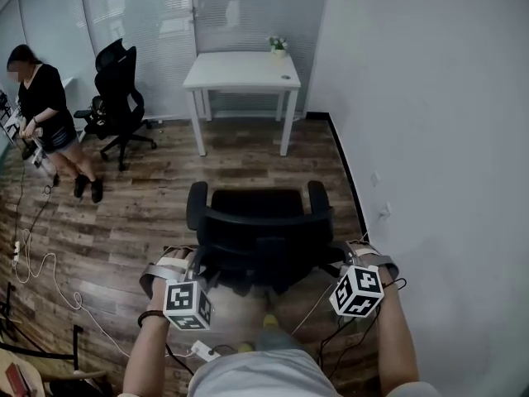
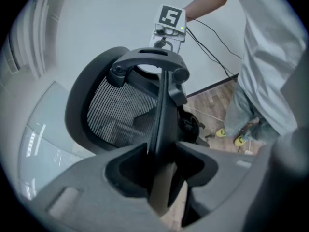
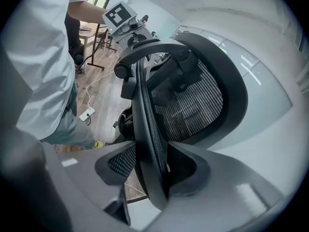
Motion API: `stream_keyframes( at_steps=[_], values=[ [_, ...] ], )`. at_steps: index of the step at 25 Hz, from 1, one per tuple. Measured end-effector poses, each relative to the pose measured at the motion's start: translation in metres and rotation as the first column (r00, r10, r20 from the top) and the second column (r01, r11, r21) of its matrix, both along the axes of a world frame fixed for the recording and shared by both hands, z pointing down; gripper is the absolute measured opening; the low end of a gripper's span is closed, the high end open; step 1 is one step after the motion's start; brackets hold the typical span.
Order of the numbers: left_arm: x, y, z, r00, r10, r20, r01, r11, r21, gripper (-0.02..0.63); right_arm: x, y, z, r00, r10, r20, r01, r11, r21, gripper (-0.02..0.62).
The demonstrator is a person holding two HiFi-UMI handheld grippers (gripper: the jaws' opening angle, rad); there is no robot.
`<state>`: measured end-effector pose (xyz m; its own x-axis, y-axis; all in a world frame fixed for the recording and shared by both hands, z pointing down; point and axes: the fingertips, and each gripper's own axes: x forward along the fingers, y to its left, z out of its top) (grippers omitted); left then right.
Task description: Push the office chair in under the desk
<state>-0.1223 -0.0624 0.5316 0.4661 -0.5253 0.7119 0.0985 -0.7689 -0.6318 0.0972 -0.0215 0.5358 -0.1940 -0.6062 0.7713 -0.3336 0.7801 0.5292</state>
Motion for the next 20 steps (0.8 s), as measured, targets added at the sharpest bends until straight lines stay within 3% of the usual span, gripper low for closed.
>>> stream_keyframes(
  at_steps=[11, 20],
  values=[
    [0.043, -0.097, -0.001, 0.999, -0.042, 0.02, 0.042, 0.998, -0.037, 0.173, 0.045, -0.102, -0.003, 1.0, -0.028, 0.005, 0.028, 1.0, 0.005, 0.195],
    [0.068, -0.181, -0.003, 0.997, -0.079, -0.007, 0.079, 0.997, -0.003, 0.183, 0.069, -0.192, -0.003, 0.999, -0.049, 0.003, 0.049, 0.999, 0.024, 0.195]
  ],
)
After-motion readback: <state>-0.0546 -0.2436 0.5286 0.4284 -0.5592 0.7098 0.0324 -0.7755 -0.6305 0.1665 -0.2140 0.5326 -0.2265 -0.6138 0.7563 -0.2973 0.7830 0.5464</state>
